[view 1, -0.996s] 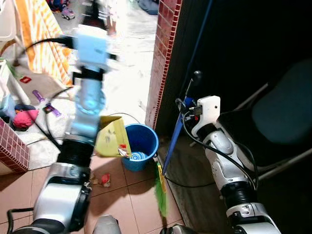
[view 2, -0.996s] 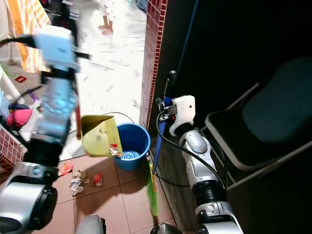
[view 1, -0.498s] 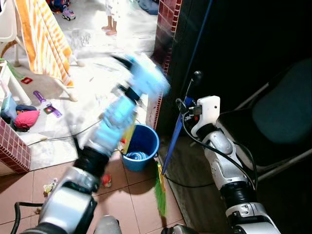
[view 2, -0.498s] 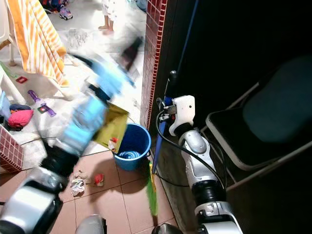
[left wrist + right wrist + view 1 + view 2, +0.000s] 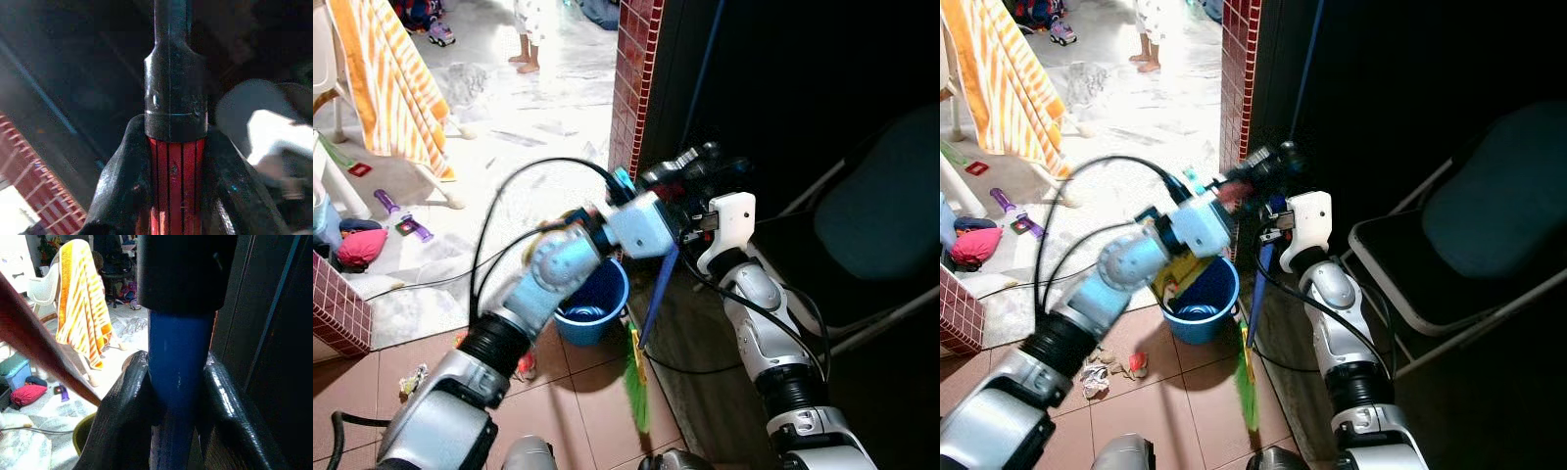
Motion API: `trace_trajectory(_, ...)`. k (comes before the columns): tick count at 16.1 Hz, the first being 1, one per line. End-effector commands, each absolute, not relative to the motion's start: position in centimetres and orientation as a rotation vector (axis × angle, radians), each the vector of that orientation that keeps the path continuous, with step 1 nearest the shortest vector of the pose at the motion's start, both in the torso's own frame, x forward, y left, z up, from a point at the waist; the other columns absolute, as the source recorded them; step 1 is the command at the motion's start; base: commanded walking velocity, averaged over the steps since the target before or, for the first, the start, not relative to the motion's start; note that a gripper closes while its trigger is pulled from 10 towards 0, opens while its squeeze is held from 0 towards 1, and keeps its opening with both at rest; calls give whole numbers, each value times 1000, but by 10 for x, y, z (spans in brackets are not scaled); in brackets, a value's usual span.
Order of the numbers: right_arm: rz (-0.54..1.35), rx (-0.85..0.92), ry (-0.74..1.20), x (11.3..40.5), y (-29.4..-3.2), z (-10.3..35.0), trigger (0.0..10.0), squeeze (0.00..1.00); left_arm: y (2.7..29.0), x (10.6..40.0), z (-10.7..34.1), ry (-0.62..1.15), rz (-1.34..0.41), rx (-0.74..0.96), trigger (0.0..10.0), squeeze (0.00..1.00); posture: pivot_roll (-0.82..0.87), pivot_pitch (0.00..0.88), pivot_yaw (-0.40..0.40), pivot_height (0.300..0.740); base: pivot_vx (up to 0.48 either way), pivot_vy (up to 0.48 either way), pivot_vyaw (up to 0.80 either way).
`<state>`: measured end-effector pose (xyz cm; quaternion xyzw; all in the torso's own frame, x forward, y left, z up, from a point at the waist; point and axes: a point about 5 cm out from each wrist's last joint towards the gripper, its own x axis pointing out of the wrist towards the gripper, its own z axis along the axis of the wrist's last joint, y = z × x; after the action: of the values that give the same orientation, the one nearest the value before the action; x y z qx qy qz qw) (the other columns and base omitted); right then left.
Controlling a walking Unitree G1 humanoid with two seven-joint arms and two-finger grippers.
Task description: Sweep floor
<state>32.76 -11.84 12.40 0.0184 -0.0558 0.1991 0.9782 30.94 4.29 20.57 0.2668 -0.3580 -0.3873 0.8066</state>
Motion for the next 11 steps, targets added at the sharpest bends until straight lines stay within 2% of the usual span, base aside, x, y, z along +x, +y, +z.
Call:
trace_trajectory(1,388,29,-172,331,-121,136,10000,0,44,313,236,-870,-783,601,10000,0,-37,0,-50,740,0,0,0)
trace_trajectory(5,395,28,-171,331,-118,135,10000,0,54,319,254,-880,-708,522,10000,0,-32,0,-57,740,0,0,0)
trace_trajectory(8,396,26,-177,334,-116,137,10000,0,37,305,239,-862,-770,458,10000,0,-33,0,-52,740,0,0,0)
trace_trajectory(9,391,26,-179,333,-117,137,10000,0,52,317,255,-858,-606,366,10000,0,-34,0,-51,740,0,0,0)
trace_trajectory(11,388,26,-174,332,-118,135,10000,0,78,331,278,-858,-422,267,10000,0,-34,0,-51,740,0,0,0)
